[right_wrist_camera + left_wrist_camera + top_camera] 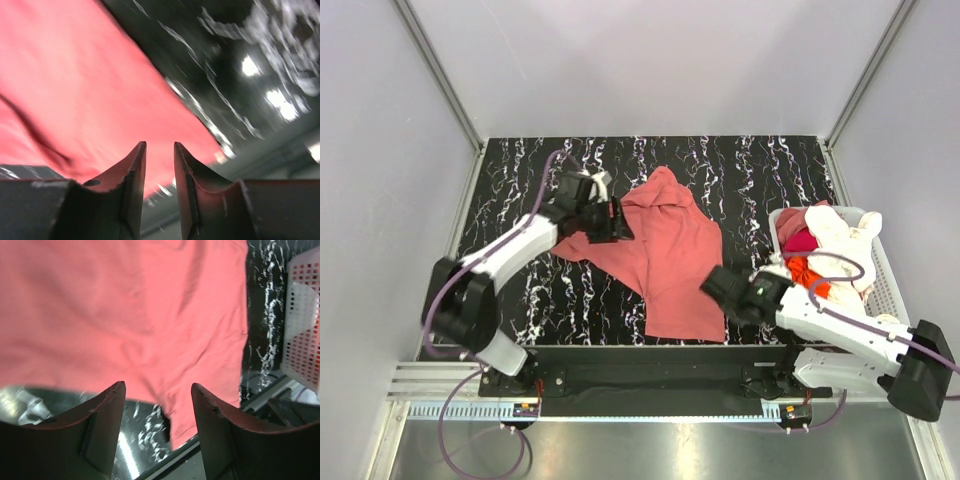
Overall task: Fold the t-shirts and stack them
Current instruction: Flatten the tshirt out
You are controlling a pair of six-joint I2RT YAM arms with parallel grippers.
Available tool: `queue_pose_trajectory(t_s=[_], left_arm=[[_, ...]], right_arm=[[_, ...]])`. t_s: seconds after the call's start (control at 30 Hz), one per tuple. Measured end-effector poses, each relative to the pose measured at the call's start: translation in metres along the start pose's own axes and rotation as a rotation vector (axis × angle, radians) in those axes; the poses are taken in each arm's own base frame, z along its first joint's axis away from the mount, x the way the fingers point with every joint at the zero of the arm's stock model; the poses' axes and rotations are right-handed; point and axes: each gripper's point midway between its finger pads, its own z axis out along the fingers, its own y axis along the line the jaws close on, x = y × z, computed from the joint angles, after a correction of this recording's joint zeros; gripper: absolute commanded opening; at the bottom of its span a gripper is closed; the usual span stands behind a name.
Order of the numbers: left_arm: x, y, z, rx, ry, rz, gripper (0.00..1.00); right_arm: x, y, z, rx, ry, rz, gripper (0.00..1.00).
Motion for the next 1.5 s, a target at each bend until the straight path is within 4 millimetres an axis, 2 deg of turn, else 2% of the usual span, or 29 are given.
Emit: queue_pose_trajectory(t_s=[0.1,0.23,0.33,0.4,0.5,0.57,0.67,0.8,0.87,0.9,1.0,1.1,1.17,1.2,1.23,1.3,1.37,1.43,1.5], left_arm=[[-0.001,-0.009,0.037,0.034,0.065,-0.014,0.57],[0.008,0.002,0.084,0.006,0.150,-0.052,0.57],[0.007,0.010,0.102,-0.024,0.181,-0.075,0.58],[-0.003,0.009,0.111,-0.030,0.175,-0.075,0.57],[-0.028,0.006,0.132,-0.040,0.148,-0.068,0.57],[-0.040,0.010,0.145,-0.061,0.131,-0.068,0.57],[-0.042,0.024,0.158,-0.106,0.133,-0.088,0.57],[-0.052,0.031,0.158,-0.136,0.114,-0.107,0.57],[-0.057,0.038,0.158,-0.155,0.106,-0.116,0.57],[-0.060,0.041,0.158,-0.162,0.101,-0.121,0.57],[-0.075,0.051,0.160,-0.171,0.079,-0.137,0.57],[-0.094,0.059,0.163,-0.173,0.046,-0.145,0.57],[-0.103,0.064,0.161,-0.178,0.030,-0.151,0.57],[-0.106,0.066,0.159,-0.180,0.027,-0.154,0.57],[-0.109,0.067,0.157,-0.180,0.023,-0.155,0.58],[-0.114,0.068,0.149,-0.182,0.011,-0.157,0.58],[-0.117,0.063,0.136,-0.180,0.003,-0.157,0.58],[-0.123,0.048,0.114,-0.163,-0.025,-0.144,0.58],[-0.131,0.026,0.084,-0.132,-0.074,-0.117,0.58]], right_arm=[[-0.030,0.030,0.011,-0.050,-0.050,0.000,0.30],[-0.058,0.048,0.033,-0.043,-0.094,-0.045,0.32],[-0.065,0.052,0.041,-0.042,-0.094,-0.096,0.34],[-0.068,0.054,0.046,-0.039,-0.093,-0.117,0.35],[-0.075,0.057,0.057,-0.028,-0.086,-0.142,0.35],[-0.079,0.062,0.070,-0.034,-0.075,-0.157,0.36],[-0.078,0.075,0.093,-0.061,-0.042,-0.174,0.34],[-0.068,0.085,0.134,-0.048,0.025,-0.243,0.34],[-0.066,0.094,0.146,-0.049,0.042,-0.279,0.33],[-0.068,0.106,0.149,-0.066,0.043,-0.292,0.33],[-0.081,0.136,0.161,-0.113,0.031,-0.304,0.33],[-0.100,0.153,0.182,-0.115,0.013,-0.312,0.32],[-0.114,0.162,0.189,-0.117,-0.004,-0.319,0.32],[-0.121,0.165,0.189,-0.113,-0.008,-0.321,0.32],[-0.126,0.167,0.187,-0.107,-0.008,-0.323,0.37],[-0.132,0.170,0.178,-0.097,-0.005,-0.310,0.41],[-0.133,0.165,0.160,-0.078,0.013,-0.272,0.42],[-0.131,0.155,0.135,-0.073,0.034,-0.208,0.42],[-0.124,0.136,0.108,-0.076,0.065,-0.126,0.41]])
